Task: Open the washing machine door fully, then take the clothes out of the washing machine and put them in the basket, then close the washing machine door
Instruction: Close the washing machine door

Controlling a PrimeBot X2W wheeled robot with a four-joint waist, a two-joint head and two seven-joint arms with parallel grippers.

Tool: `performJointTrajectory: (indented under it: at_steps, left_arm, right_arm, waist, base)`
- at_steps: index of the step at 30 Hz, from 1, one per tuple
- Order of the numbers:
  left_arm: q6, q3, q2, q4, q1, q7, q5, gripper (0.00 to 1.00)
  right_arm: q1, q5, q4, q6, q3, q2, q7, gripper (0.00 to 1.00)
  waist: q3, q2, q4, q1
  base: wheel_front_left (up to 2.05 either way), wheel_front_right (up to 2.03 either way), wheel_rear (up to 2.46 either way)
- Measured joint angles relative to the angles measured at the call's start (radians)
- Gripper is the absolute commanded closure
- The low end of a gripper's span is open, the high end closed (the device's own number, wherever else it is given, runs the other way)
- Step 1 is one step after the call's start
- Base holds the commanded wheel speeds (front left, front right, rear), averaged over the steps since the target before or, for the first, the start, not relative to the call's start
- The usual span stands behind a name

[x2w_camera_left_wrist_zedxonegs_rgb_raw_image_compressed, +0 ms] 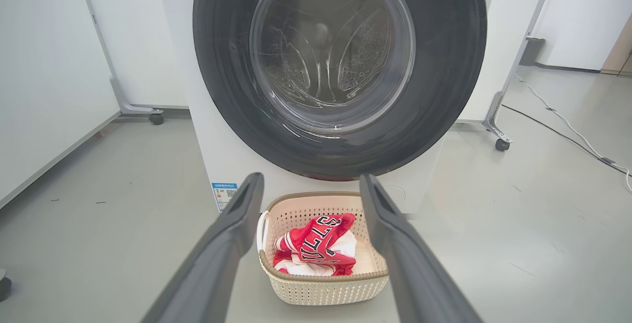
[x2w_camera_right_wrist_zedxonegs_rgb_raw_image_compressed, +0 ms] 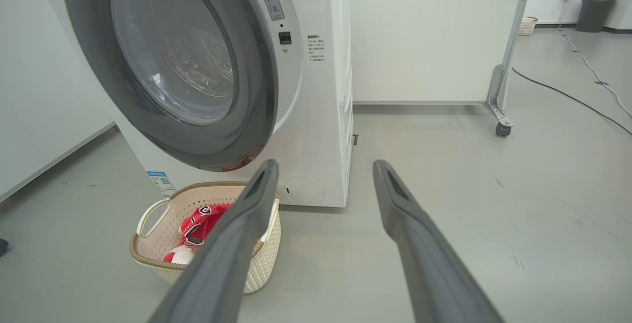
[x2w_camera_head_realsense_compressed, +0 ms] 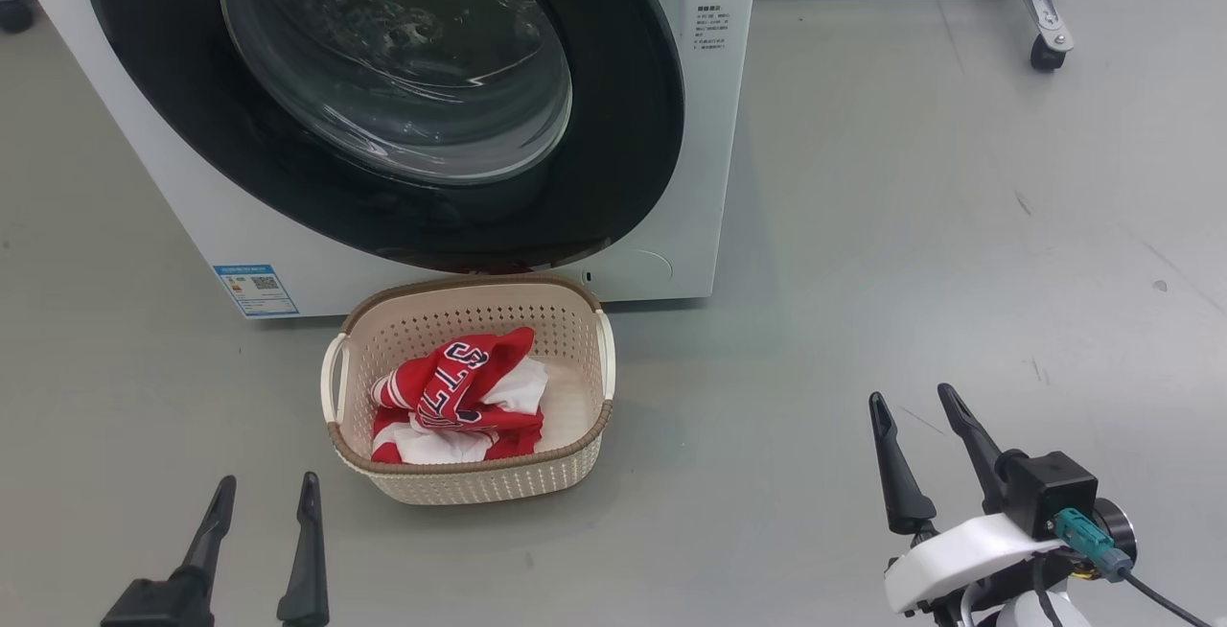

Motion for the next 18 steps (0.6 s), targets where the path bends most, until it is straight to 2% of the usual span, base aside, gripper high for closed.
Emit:
performJointTrajectory:
  at_steps: [4,5,6,18]
  left_arm:
    - [0.001,0.001,-0.007,0.000,0.000,0.000,0.014,0.00]
    - [0.001,0.001,-0.007,0.000,0.000,0.000,0.016,0.00]
    - [0.001,0.001,-0.007,0.000,0.000,0.001,0.016,0.00]
    - [0.004,-0.006,-0.022,-0.003,-0.001,0.010,0.030,0.00]
  right_arm:
    - [0.000,0.000,-0.001,0.000,0.000,0.000,0.000,0.02]
    - [0.000,0.000,-0.001,0.000,-0.001,0.000,0.000,0.69]
    - [0.000,0.000,-0.002,0.000,-0.002,0.000,0.000,1.00]
    - [-0.002,0.000,-0.004,0.002,-0.005,-0.012,0.001,1.00]
  waist:
    - [0.000,0.0000,0.000,0.0000]
    - [0.000,0.0000,0.000,0.0000]
    - [0.000,0.0000,0.000,0.0000]
    - [0.012,0.0000,0.019,0.0000]
  base:
    - [0.00,0.00,0.00]
    - [0.00,0.00,0.00]
    - [0.00,0.00,0.00]
    - [0.00,0.00,0.00]
